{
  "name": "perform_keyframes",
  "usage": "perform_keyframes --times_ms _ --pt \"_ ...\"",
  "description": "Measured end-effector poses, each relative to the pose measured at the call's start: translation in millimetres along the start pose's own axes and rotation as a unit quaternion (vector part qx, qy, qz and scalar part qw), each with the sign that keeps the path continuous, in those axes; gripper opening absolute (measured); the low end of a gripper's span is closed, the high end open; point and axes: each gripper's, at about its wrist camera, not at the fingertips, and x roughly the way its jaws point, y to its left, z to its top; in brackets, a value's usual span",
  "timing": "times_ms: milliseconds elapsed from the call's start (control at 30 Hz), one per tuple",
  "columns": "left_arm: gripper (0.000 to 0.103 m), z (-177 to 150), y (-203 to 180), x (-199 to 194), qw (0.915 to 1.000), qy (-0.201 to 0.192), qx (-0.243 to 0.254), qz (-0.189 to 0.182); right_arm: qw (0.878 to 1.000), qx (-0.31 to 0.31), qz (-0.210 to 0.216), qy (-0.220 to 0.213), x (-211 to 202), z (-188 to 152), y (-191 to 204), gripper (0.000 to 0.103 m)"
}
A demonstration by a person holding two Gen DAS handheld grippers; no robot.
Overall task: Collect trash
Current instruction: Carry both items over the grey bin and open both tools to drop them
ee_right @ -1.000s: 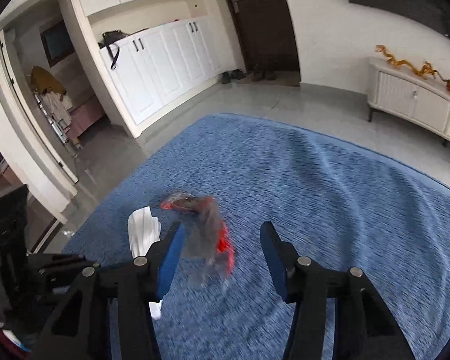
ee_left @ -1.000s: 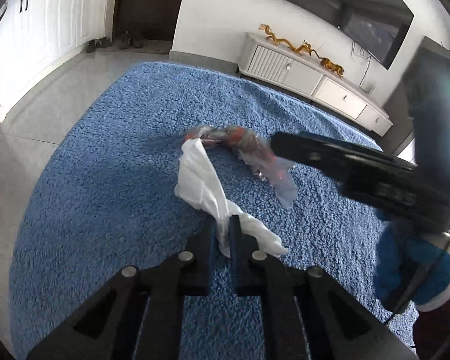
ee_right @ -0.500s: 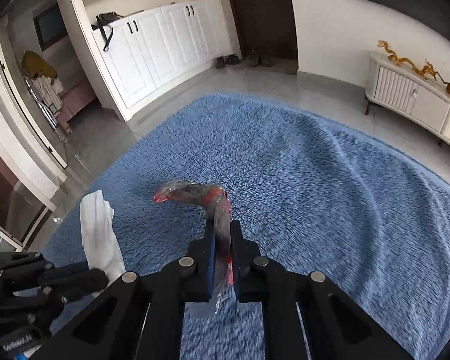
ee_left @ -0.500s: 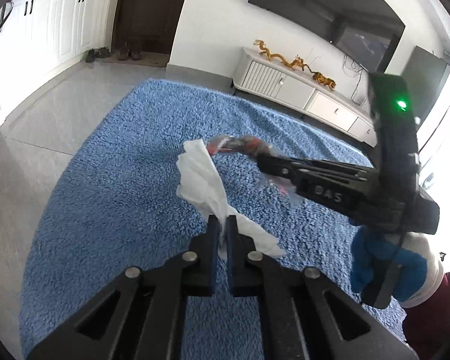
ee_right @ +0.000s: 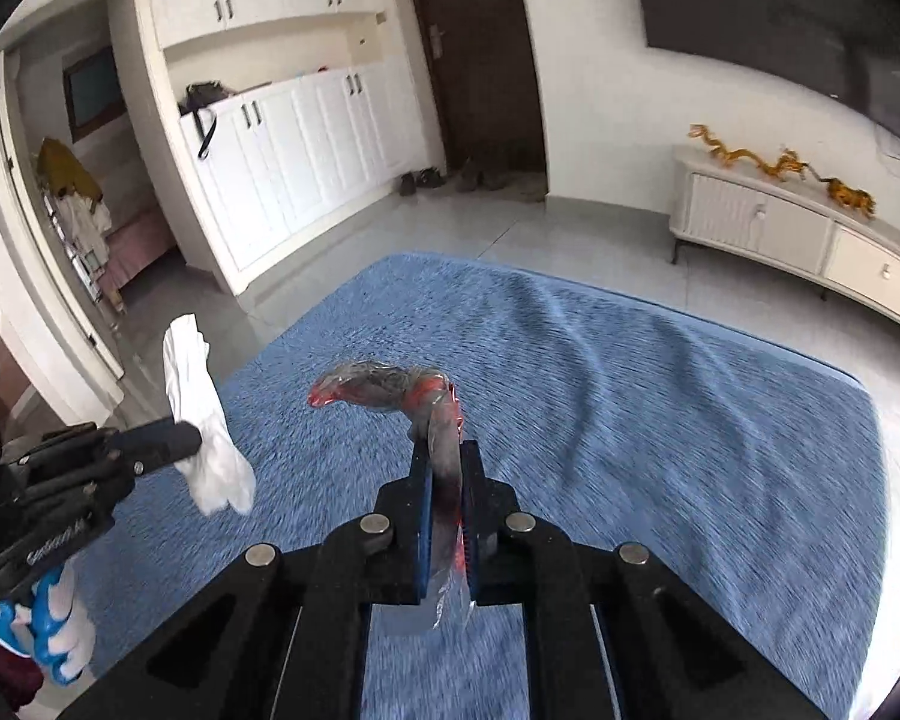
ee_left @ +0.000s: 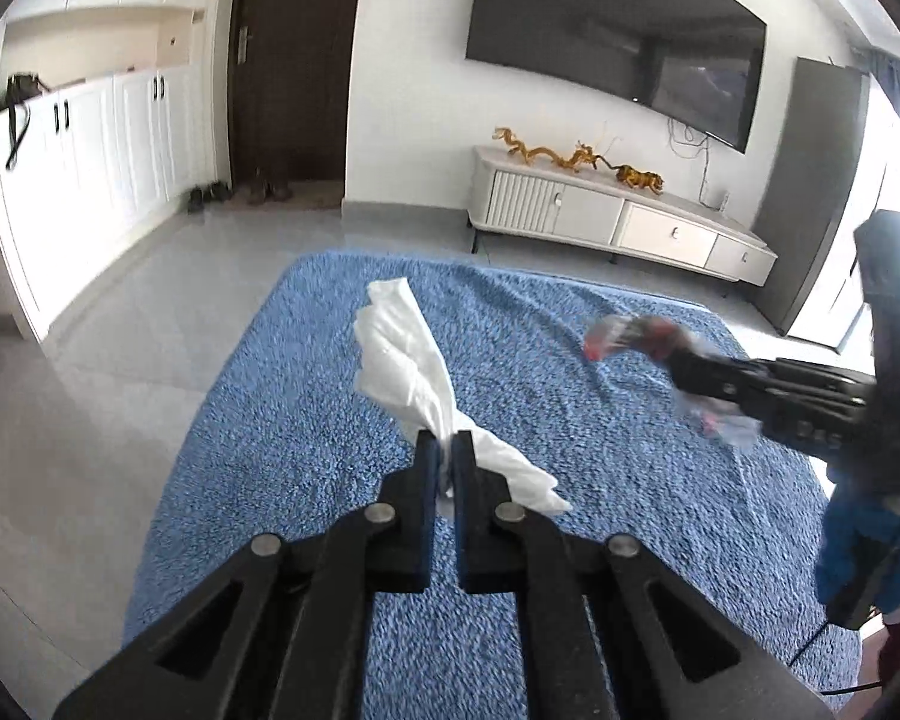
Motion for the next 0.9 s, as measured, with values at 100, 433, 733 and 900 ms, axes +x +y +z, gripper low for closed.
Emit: perform_keyframes --times_ms 100,433,733,900 --pt "0.004 -2.4 -9.9 -13.7 0.9999 -0.008 0.010 0.000 1.000 0.012 -0.018 -0.016 -29.6 -11.7 -5.9 0.008" --pt "0.004 -8.4 -47.0 -50.0 0.9983 -0.033 0.047 0.003 0.995 0.050 -0.069 -0.058 -112.3 -51.9 -28.6 0.008" --pt "0.004 -10.9 -93.9 -70.8 0.9949 -0.048 0.089 -0.001 0.987 0.091 -0.103 -0.088 -169.6 -91.0 -61.6 0.008" --pt "0.004 -10.9 -122.8 -74.1 0.9920 -0.051 0.115 -0.003 0.981 0.107 -0.121 -0.104 -196.9 -109.1 -79.4 0.008"
